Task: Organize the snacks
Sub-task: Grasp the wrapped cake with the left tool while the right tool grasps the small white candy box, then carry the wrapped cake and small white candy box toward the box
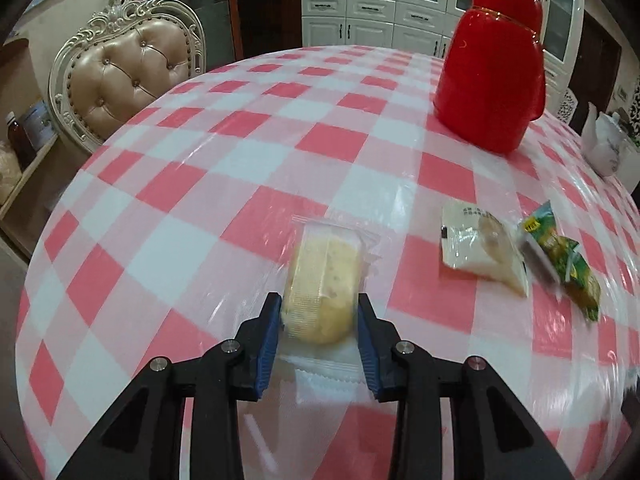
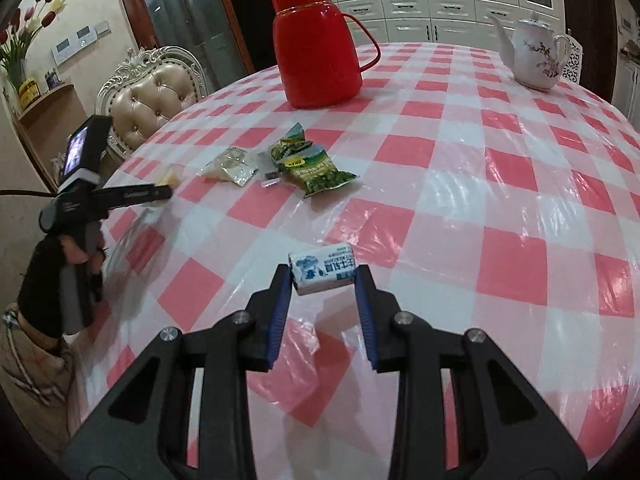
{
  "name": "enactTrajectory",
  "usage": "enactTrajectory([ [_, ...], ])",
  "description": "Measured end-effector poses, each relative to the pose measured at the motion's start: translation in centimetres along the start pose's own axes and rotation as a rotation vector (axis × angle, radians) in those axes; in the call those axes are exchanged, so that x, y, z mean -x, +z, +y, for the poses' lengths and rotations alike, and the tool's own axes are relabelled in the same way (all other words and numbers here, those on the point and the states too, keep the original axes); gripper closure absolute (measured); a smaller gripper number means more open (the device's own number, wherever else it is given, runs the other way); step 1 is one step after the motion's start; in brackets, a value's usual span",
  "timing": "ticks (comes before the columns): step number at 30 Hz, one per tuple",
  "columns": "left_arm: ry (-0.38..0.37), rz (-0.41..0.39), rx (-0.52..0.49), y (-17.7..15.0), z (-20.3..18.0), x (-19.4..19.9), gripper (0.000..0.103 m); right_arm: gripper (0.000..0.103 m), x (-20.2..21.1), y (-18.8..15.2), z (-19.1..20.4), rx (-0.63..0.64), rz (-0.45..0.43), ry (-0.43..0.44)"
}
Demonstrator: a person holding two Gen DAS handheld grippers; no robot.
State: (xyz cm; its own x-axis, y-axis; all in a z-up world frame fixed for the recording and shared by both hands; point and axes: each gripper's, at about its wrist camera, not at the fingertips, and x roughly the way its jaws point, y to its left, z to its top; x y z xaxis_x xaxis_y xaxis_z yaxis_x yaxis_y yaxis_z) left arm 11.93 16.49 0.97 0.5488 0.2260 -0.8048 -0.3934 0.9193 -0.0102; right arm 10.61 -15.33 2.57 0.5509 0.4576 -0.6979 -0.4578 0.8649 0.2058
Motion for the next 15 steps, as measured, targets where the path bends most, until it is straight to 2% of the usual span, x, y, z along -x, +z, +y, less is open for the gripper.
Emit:
enactTrajectory([
  [1,0.003,-0.014,-0.009,0.0,-0.1,-0.1,0.063,0.067,0.0,0.0,-0.1,0.0,0.001,0.001],
  [3,0.037,-0.052,-0.029,0.0,-0.5,-0.3,0.05,0.067,0.2,0.0,0.0,0.0,0.001,0.001],
  [5,0.058,-0.056,-0.042,0.2,-0.7,-0.5,0.048,0.067,0.3,0.0,0.1,0.007,-0.001,0.002],
  [7,0.022,-0.045,-0.015,0.4,-0.4,-0.5,0.056,0.067,0.4,0.0,0.3,0.016,-0.003,0.004],
  [8,0.0,-0.036,-0.002,0.5,-0.3,-0.4,0.067,0.067,0.5,0.0,0.3,0.019,-0.007,-0.001],
  [12,0.017,-0.025,-0.07,0.2,-1.7,-0.2,0.067,0.067,0.3,-0.1,0.4,0.019,-0.008,-0.012],
  [15,-0.019,-0.025,-0.084,-0.3,-2.6,0.4,0.067,0.067,0.1,-0.1,0.5,0.022,-0.012,-0.019],
])
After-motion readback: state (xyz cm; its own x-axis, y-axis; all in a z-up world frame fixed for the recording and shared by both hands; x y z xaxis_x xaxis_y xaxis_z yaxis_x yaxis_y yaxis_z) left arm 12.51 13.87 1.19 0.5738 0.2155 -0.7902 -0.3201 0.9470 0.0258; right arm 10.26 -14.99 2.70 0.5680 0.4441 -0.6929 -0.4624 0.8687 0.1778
